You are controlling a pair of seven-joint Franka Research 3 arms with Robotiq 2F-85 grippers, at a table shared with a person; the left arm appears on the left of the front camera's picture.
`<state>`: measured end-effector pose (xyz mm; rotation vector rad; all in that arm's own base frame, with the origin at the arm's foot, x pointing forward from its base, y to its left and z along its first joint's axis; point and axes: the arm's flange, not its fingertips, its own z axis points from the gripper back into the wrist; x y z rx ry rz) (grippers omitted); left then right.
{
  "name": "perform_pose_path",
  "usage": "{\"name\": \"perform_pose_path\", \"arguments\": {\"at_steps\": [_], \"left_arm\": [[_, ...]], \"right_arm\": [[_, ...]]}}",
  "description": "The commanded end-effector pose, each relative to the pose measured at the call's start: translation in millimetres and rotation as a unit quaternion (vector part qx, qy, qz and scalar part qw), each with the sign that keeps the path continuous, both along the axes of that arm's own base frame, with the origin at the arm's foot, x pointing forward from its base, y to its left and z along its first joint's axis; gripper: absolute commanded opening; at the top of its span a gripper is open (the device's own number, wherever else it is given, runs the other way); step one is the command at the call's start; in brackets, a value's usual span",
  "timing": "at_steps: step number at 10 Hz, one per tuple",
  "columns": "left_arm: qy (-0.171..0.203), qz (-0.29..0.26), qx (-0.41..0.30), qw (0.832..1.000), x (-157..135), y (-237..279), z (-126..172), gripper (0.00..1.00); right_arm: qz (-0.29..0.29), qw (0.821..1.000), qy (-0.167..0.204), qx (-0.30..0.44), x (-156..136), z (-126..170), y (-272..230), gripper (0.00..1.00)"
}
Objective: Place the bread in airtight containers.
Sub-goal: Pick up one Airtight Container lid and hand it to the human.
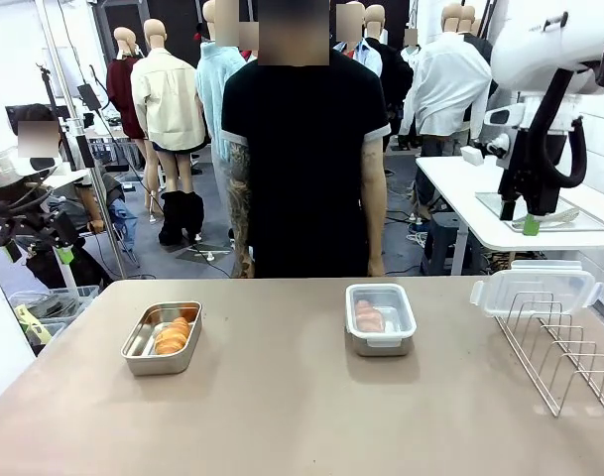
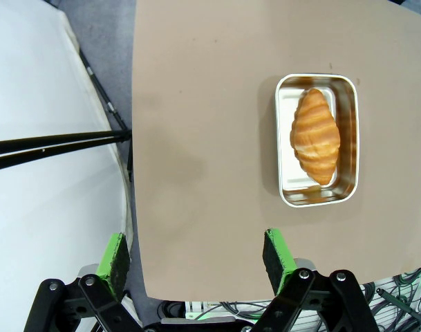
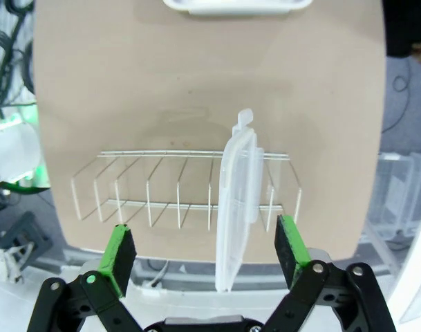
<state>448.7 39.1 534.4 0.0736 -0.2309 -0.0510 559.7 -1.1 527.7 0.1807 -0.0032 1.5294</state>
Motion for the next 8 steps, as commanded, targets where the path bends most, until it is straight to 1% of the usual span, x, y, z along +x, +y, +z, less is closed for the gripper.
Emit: {"name": "perform_pose_path", "arguments": {"at_steps": [1, 2, 3, 5, 7, 8], "left_arm": [[-0.003, 0.01, 0.01, 1.0, -0.2, 1.4, 0.6, 1.0], [-0.003, 0.01, 0.01, 1.0, -0.2, 1.4, 0.6, 1.0], [-0.003, 0.01, 0.01, 1.0, -0.2, 1.4, 0.6, 1.0], [-0.003, 0.01, 0.01, 1.0, -0.2, 1.4, 0.6, 1.0], [-0.003, 0.01, 0.01, 1.0, -0.2, 1.4, 0.6, 1.0], [-0.003, 0.01, 0.01, 1.0, -0.2, 1.4, 0.6, 1.0]], "right_arm": [[-0.022, 1.0, -0.013, 0.018, 2.6, -28.6, -7.8, 1.0], [-0.028, 0.998, -0.051, 0.004, 8.4, -42.0, -12.7, 1.0], [-0.04, 0.997, -0.072, -0.006, 13.7, -53.5, -15.7, 1.0], [-0.036, 0.999, -0.029, -0.009, 19.2, -68.3, -17.5, 1.0], [-0.032, 0.999, -0.025, -0.017, 23.1, -79.5, -21.1, 1.0], [-0.039, 0.999, -0.01, -0.017, 24.3, -84.7, -23.5, 1.0]]}}
